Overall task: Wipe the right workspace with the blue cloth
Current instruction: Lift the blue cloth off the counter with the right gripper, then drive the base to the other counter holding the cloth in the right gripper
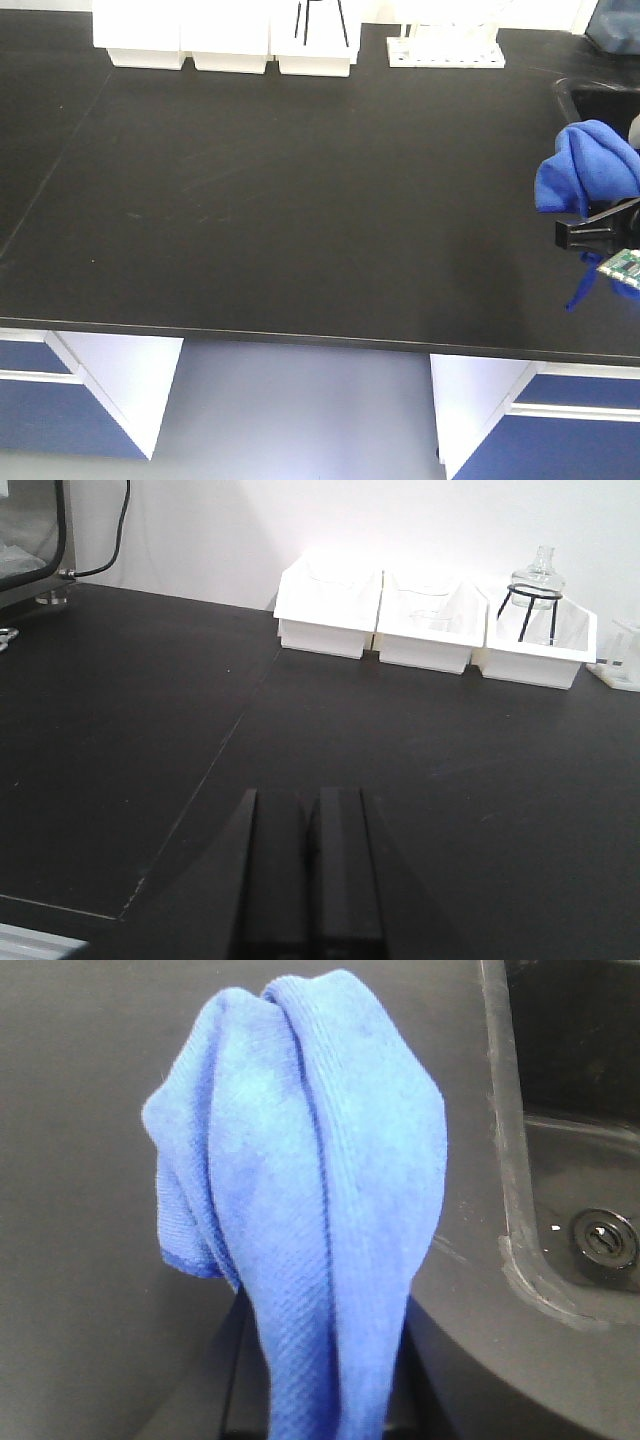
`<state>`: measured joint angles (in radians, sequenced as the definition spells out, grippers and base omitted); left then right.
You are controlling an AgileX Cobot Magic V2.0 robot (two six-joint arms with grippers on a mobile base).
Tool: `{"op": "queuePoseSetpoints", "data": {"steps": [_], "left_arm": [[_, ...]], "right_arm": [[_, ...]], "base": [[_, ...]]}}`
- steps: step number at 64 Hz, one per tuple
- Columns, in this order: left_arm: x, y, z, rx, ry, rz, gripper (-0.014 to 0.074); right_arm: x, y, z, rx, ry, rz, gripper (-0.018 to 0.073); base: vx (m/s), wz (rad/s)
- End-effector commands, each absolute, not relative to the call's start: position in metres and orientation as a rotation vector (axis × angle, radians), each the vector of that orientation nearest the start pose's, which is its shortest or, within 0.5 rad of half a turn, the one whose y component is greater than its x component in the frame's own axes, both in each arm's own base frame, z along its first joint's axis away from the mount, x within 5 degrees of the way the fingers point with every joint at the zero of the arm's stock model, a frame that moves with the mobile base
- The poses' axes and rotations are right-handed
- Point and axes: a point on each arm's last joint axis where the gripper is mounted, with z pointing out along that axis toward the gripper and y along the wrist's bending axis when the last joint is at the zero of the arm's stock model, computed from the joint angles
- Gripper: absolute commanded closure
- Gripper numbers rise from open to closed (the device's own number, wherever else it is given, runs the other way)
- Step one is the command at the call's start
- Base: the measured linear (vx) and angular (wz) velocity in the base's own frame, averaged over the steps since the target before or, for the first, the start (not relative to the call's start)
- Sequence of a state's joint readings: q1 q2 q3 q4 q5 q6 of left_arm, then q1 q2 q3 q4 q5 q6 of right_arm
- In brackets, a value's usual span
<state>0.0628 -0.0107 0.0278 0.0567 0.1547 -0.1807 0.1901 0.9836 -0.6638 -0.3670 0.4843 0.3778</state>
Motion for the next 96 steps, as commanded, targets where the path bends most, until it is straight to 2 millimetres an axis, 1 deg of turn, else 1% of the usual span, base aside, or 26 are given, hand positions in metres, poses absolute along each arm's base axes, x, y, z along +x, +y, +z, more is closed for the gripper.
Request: {"op": "queuePoseSetpoints", "data": {"steps": [1, 43, 96], "left_arm": [[0.0573, 0.0037, 0.1878, -0.161, 1.588, -0.059, 0.0602], [0.0573, 0.0037, 0.1878, -0.161, 1.588, -0.059, 0.0602], [0.0573, 0.0037, 0.1878, -0.161, 1.588, -0.059, 0.0602]], "right_arm": [[0.1957, 0.0230, 0.3031, -0.097, 2.146, -0.053, 0.0561], [0.1964, 0.0231, 0.3025, -0.097, 2.149, -0.054, 0.0559], [0.1963, 0.0231, 0.3024, -0.097, 2.150, -0.054, 0.0559]], "base": [[0.00, 0.00], [-0.05, -0.02], [-0.29, -0.14]]}}
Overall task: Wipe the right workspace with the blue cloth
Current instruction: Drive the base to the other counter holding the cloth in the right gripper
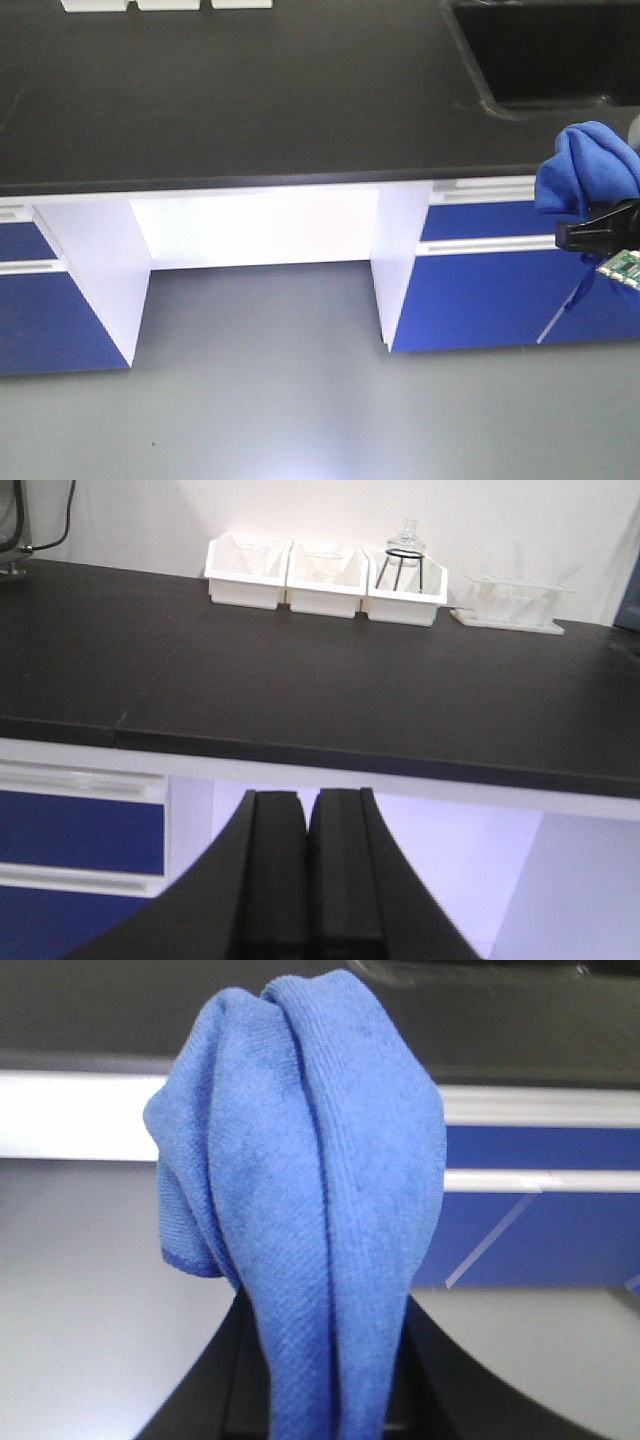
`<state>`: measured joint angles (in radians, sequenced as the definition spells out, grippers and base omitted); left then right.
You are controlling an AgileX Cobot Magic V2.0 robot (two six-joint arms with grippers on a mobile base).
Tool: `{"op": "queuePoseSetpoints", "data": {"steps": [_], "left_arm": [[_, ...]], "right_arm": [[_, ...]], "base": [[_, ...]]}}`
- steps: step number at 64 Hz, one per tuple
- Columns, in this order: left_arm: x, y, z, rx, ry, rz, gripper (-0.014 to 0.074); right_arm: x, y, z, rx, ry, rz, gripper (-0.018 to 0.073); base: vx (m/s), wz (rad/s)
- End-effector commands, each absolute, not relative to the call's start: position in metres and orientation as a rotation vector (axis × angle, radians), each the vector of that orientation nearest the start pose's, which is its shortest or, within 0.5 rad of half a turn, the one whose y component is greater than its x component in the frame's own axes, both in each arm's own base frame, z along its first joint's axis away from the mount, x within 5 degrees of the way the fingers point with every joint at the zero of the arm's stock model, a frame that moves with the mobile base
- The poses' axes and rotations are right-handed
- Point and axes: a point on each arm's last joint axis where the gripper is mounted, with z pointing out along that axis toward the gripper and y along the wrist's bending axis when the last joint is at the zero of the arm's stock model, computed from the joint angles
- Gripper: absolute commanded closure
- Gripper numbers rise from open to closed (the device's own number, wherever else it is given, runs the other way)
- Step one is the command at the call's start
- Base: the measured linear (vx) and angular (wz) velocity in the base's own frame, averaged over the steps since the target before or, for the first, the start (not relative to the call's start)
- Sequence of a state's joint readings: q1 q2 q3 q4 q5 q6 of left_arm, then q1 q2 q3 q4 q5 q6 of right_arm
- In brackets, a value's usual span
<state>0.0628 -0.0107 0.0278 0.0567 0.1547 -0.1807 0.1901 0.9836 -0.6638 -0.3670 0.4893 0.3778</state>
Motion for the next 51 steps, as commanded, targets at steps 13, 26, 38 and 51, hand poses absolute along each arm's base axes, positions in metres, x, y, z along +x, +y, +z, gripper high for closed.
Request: {"op": "queuePoseSetpoints", "data": {"steps": [13, 26, 38, 51], "left_arm": [[0.0573, 0.0037, 0.1878, -0.161, 1.588, -0.059, 0.0602], [0.0573, 0.0037, 0.1878, -0.161, 1.588, -0.059, 0.0602], [0.0573, 0.0037, 0.1878, -0.161, 1.588, -0.059, 0.0602], [0.0573, 0.0037, 0.1878, -0.161, 1.588, -0.059, 0.0602]], "right_arm": [[0.1962, 0.0230, 0.3022, -0.096, 2.153, -0.055, 0.0559], [0.1955, 0.0224, 0.3013, -0.093, 2.166, -0.062, 0.0559], [0.1949, 0.0218, 0.3003, -0.090, 2.179, -0.068, 0.0559], [0.1948, 0.0218, 0.3003, -0.090, 2.180, -0.069, 0.0559]], "base": [[-0.34, -0.20], [-0.31, -0.30], [-0.26, -0.50], [-0.21, -0.74]]}}
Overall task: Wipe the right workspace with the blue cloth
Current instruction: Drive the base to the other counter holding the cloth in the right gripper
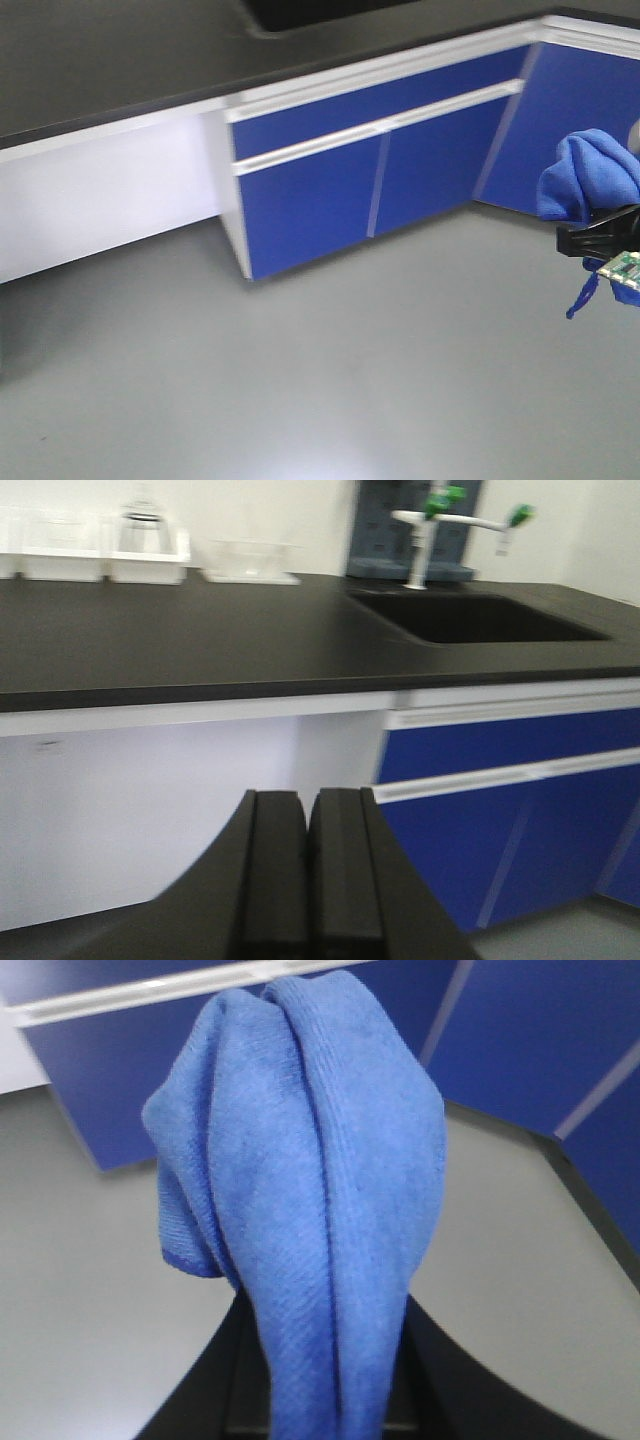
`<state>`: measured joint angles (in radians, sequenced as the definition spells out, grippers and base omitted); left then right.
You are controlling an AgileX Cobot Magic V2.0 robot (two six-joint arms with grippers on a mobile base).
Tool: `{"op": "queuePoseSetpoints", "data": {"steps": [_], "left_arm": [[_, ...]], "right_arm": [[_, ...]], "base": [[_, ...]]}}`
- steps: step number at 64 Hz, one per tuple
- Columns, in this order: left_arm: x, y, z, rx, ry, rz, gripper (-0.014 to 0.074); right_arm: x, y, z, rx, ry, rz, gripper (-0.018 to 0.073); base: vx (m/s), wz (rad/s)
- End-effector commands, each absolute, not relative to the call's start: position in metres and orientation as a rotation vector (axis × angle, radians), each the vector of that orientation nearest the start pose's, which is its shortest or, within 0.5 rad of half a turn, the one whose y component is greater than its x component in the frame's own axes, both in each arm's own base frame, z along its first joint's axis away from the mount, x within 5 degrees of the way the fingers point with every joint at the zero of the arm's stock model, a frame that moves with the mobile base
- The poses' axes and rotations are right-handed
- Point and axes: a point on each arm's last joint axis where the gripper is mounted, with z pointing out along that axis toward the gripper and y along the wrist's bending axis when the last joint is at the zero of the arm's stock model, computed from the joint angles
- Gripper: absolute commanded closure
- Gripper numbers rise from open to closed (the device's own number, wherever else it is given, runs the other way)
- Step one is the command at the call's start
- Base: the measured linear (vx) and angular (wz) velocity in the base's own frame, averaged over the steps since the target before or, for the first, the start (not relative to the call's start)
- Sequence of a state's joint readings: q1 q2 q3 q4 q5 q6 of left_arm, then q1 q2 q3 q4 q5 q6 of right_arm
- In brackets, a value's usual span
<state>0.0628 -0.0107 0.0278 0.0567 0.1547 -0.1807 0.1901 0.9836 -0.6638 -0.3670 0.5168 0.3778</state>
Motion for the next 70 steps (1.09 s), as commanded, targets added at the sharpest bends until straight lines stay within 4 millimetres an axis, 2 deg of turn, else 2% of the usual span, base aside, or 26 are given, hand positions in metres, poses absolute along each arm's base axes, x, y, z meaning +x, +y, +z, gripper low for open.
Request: {"op": "queuePoseSetpoints", "data": {"steps": [1, 35, 70], "left_arm": [[0.0573, 0.0037, 0.1878, -0.161, 1.588, -0.059, 0.0602], [0.0573, 0.0037, 0.1878, -0.161, 1.588, -0.059, 0.0602], [0.0573, 0.0037, 0.1878, -0.161, 1.588, -0.059, 0.0602]], "right_arm": [[0.1948, 0.0218, 0.3003, -0.090, 2.180, -0.069, 0.0559], [0.1948, 0.0218, 0.3003, -0.090, 2.180, -0.069, 0.0559], [0.1948, 0.0218, 0.3003, -0.090, 2.180, -0.069, 0.0559]], "base": [[-0.19, -0.83], [-0.17, -0.83], [-0.12, -0.67]]}}
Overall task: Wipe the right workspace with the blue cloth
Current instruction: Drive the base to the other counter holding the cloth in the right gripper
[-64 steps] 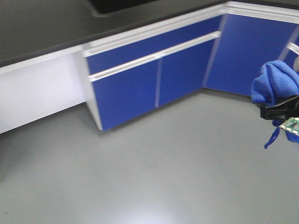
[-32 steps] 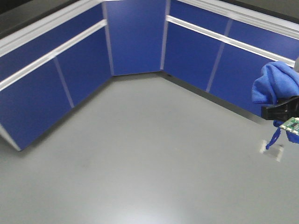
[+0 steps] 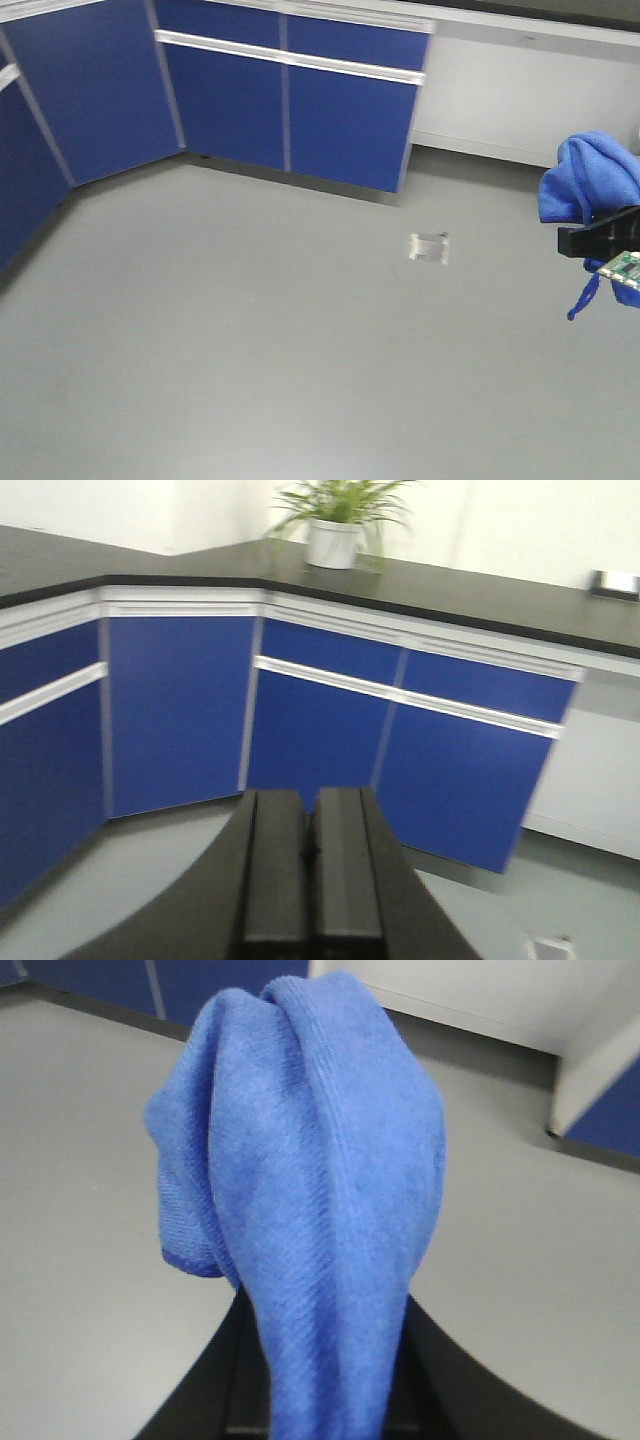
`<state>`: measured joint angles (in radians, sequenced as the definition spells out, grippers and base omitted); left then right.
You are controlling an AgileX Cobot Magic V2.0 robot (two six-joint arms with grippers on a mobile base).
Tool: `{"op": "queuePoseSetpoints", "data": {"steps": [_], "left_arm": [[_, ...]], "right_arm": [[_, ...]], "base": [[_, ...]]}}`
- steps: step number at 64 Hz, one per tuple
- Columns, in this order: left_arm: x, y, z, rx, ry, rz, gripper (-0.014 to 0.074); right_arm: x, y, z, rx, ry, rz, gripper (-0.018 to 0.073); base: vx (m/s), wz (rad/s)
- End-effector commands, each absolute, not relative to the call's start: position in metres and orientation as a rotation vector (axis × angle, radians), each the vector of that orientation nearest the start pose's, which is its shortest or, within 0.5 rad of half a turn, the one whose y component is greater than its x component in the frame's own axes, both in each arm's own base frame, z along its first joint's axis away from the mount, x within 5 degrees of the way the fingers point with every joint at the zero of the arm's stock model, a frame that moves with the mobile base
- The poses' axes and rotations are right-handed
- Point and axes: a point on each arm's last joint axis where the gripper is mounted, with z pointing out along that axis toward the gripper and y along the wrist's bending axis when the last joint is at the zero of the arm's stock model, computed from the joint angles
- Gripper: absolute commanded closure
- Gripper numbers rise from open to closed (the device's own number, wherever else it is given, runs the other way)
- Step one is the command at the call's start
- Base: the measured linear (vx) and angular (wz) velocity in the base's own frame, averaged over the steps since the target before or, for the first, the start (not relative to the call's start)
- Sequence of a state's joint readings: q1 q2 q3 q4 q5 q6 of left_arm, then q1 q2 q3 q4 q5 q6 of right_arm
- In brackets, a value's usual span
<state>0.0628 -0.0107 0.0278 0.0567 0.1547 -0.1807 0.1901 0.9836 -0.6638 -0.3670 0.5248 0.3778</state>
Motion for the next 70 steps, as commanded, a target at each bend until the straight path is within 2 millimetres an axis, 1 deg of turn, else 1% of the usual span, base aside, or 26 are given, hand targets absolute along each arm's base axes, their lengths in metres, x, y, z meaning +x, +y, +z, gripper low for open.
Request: {"op": "queuePoseSetpoints", "data": {"steps": [1, 39, 51, 70], "left_arm": [[0.0573, 0.0037, 0.1878, -0.161, 1.588, -0.059, 0.0602], [0.0573, 0.0037, 0.1878, -0.161, 1.588, -0.059, 0.0602], [0.0573, 0.0037, 0.1878, -0.161, 1.588, -0.059, 0.0602], [0.0573, 0.0037, 0.1878, -0.161, 1.588, -0.059, 0.0602]], "right_arm": [[0.1948, 0.0218, 0.3003, -0.090, 2.180, -0.069, 0.0559], [0.1948, 0.0217, 0.3002, -0.090, 2.180, -0.069, 0.0559], [0.1948, 0.0217, 0.3002, -0.090, 2.180, -0.069, 0.0559], [0.1948, 0.0217, 0.3002, -0.090, 2.181, -0.069, 0.0559]], "base": [[-0.10, -0.66], [-0.09, -0.66], [0.00, -0.41], [0.10, -0.25]]}}
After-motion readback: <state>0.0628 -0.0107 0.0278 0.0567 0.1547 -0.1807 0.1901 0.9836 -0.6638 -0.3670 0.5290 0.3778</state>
